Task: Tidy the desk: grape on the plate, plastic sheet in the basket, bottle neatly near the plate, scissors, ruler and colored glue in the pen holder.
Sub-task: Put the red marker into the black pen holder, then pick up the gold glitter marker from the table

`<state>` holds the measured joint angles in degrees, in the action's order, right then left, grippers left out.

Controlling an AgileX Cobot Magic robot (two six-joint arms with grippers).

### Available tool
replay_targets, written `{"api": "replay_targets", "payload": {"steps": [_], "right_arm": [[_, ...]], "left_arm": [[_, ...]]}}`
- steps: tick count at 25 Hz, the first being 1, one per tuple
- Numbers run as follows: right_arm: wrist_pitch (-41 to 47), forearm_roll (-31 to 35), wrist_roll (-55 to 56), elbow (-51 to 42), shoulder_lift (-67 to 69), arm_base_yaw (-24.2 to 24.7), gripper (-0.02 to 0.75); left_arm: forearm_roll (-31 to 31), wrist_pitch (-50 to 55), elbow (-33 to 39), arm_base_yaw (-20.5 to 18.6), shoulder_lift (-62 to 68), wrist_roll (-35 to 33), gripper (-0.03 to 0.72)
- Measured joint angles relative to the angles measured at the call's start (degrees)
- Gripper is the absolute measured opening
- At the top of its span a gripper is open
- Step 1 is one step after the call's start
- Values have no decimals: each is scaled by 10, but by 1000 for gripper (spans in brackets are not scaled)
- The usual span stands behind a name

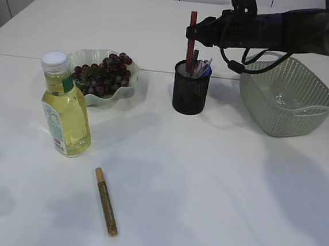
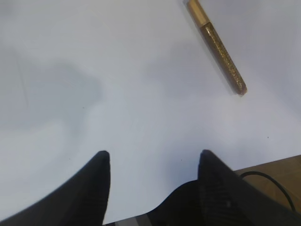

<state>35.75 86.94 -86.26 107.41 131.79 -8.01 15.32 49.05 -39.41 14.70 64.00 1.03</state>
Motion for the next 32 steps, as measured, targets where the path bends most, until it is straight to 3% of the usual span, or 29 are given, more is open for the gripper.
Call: {"api": "replay_targets", "payload": {"steps": [4, 8, 11, 15, 20, 23, 27, 32], "right_arm": [[0, 4, -2, 1, 0, 0, 274], [9, 35, 3, 1, 0, 0, 293], [14, 5, 58, 1, -18, 0, 296], [42, -192, 299, 1, -81, 0, 298], [182, -493, 601, 2, -169, -15, 298], [258, -618, 712, 3, -208, -53, 298], [329, -699, 810, 3, -228, -129, 298], [350, -736, 878, 3, -224, -225, 298]], "left_arm": [[0, 0, 0, 0, 0, 0, 435], [0, 0, 0, 0, 0, 0, 435], [0, 0, 0, 0, 0, 0, 435], [0, 0, 0, 0, 0, 0, 435], [0, 1, 0, 0, 0, 0, 435], [0, 2, 0, 0, 0, 0, 435], [0, 3, 0, 0, 0, 0, 435], [1, -4, 0, 0, 0, 0, 435]]}}
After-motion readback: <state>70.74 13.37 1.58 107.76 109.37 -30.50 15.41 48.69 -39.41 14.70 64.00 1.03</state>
